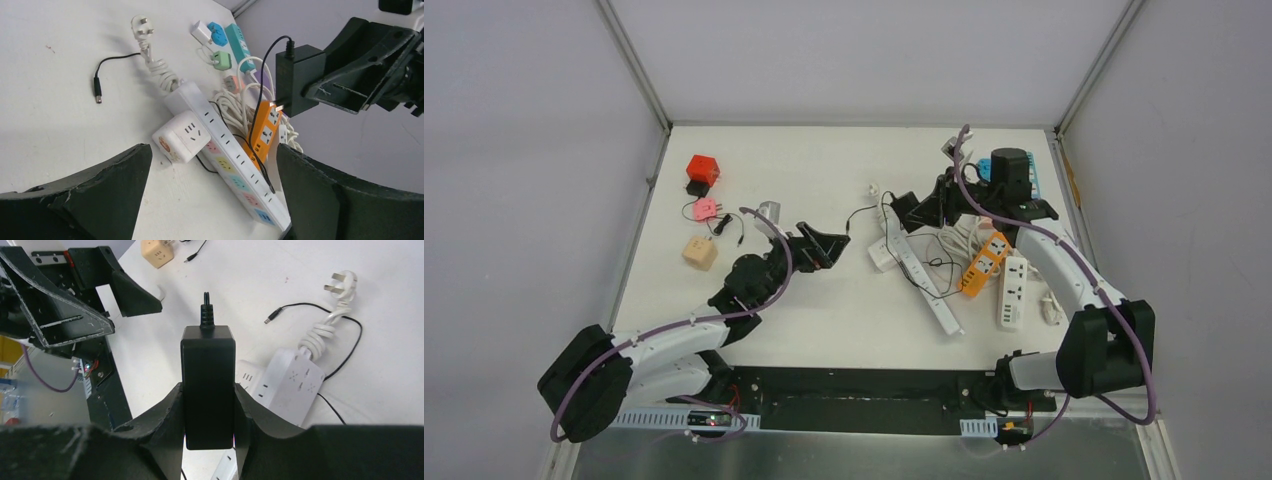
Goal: Pull the plug off the socket
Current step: Place the plug at the corner of the board.
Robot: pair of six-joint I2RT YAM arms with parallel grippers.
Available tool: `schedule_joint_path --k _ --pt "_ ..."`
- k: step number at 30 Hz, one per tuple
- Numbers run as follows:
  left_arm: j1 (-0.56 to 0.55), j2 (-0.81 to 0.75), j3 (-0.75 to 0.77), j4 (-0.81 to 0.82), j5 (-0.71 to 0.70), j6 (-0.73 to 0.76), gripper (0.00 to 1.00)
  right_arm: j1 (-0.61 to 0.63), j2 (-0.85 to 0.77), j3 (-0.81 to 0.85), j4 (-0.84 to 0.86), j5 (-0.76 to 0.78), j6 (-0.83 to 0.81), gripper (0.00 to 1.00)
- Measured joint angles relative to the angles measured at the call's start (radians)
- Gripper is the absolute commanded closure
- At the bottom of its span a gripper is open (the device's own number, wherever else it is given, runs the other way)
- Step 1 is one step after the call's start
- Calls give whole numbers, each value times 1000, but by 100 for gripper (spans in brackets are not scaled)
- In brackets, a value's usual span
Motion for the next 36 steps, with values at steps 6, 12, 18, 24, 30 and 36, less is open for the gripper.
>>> schedule_joint_path --k 6,12,18,24,30,36 --pt "5 -55 8 -33 115 52 8 -1 0 -22 49 -115 8 100" --pt "5 1 37 3 260 39 2 -1 0 -37 107 -222 29 100" --pt "5 71 85 62 329 -22 1 11 3 -50 151 -286 56 100" --pt "5 106 133 118 325 -75 1 34 15 -51 166 -323 63 100" --pt "5 236 204 216 348 -146 1 53 31 -54 166 -339 64 100" --pt "5 347 243 295 382 -206 13 64 45 -54 166 -352 64 100"
